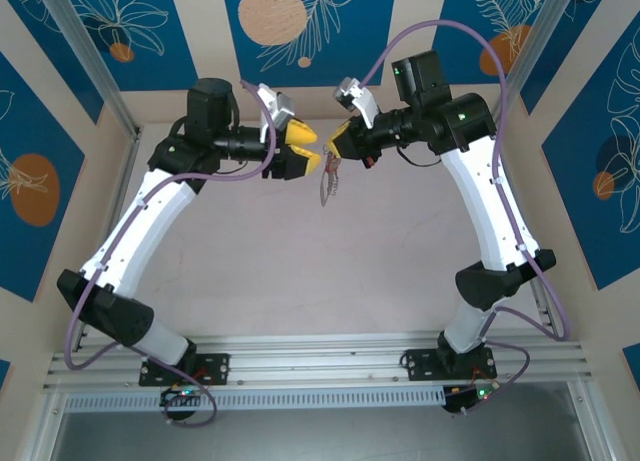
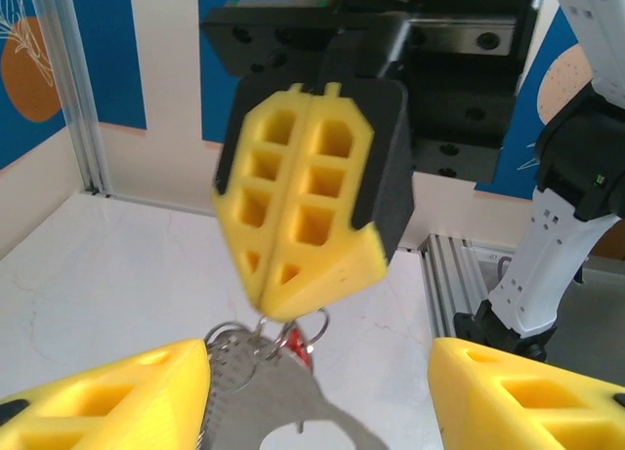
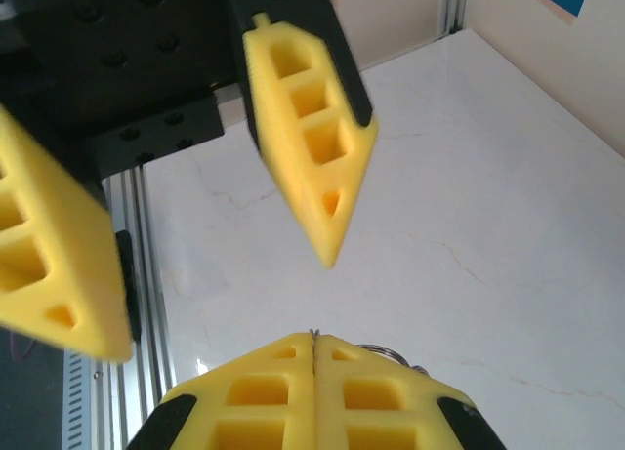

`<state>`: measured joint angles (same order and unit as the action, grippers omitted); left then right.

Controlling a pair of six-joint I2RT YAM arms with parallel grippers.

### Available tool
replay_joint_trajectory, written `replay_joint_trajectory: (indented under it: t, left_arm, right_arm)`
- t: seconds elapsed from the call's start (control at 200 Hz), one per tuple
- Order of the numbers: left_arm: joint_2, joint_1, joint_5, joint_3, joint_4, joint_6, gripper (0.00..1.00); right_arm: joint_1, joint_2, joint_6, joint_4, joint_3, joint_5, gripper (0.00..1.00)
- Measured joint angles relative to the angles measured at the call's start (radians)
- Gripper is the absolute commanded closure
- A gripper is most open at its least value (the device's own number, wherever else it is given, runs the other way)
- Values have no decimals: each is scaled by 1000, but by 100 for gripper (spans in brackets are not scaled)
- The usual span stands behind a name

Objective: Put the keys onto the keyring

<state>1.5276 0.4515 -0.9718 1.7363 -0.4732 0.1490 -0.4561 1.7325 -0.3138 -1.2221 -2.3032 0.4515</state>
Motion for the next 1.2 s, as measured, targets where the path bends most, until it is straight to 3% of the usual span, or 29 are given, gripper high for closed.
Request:
replay_joint_trajectory:
  t: [0.53, 1.2]
  left_arm:
    - [73, -31, -121, 56, -37, 19, 46]
    - [103, -27, -218, 97, -20, -12, 54]
  right_arm:
    - [23, 0, -13, -5, -22, 128, 100]
    - [4, 12, -11, 3, -25, 182, 100]
